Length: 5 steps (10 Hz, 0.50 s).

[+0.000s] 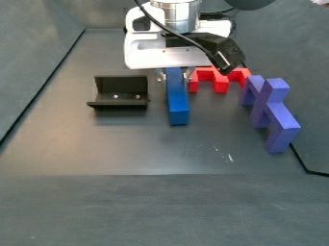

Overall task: Pick up the blue object. Move up. Move to above the board. Insert the blue object.
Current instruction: Pick up the blue object.

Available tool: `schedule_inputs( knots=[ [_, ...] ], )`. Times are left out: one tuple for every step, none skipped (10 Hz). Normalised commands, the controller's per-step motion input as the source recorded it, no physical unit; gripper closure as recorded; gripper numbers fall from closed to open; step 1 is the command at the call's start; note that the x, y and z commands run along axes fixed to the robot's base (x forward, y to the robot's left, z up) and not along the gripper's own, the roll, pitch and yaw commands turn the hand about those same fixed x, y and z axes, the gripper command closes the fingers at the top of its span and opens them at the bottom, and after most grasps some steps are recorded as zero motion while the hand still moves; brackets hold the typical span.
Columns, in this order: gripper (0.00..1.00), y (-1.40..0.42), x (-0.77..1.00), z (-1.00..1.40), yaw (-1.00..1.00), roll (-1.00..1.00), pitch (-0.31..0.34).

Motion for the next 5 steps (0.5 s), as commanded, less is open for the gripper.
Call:
schedule_inputs(
  knots=[
    [1.0,0.0,0.0,0.0,0.0,0.0,0.0],
    [1.0,0.0,0.0,0.0,0.0,0.0,0.0],
    [1.0,0.0,0.0,0.0,0.0,0.0,0.0],
    [1.0,0.0,0.0,0.0,0.0,0.0,0.0],
    [1.0,0.0,0.0,0.0,0.0,0.0,0.0]
  ],
)
